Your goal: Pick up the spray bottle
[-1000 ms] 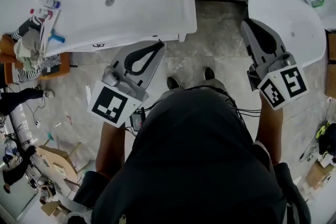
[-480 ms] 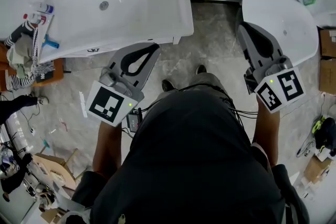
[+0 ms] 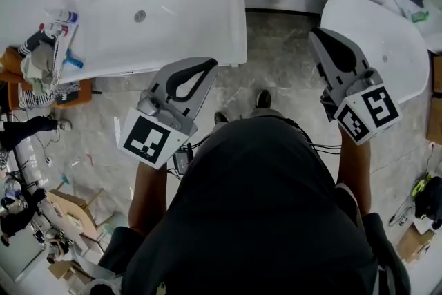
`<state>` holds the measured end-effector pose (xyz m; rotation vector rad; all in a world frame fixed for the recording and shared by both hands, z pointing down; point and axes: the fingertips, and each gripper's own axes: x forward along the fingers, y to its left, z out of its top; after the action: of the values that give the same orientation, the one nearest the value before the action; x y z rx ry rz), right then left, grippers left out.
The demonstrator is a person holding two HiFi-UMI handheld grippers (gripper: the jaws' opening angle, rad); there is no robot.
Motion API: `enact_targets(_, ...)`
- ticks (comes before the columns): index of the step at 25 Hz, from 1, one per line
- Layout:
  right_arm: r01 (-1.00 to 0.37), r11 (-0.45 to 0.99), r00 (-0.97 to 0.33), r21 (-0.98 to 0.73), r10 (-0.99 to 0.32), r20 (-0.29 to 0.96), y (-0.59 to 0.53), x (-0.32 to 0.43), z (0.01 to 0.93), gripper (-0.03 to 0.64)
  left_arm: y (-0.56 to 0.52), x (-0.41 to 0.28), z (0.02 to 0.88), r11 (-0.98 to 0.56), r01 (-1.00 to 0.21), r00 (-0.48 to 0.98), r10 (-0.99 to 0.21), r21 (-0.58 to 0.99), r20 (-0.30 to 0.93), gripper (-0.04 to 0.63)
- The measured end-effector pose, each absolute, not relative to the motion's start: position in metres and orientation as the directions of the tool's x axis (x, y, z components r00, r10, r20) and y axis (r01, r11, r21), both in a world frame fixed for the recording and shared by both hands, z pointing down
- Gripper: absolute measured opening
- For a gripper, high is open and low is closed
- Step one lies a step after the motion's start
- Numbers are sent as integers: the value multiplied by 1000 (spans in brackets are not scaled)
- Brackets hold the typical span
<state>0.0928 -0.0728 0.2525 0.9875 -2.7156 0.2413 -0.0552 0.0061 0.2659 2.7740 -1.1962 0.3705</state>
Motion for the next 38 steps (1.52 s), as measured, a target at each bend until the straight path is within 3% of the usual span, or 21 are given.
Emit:
enact_targets(14,-554,826,-812,-105,-507,290,-140,104,270,11,-28,-22,275,-623,-782,592,-739,7,321,5)
enact_targets(38,-758,650,-628,-49,-709,321,-121,8,260,11,-76,-149,278,-799,-601,776,-584,-1,240,5)
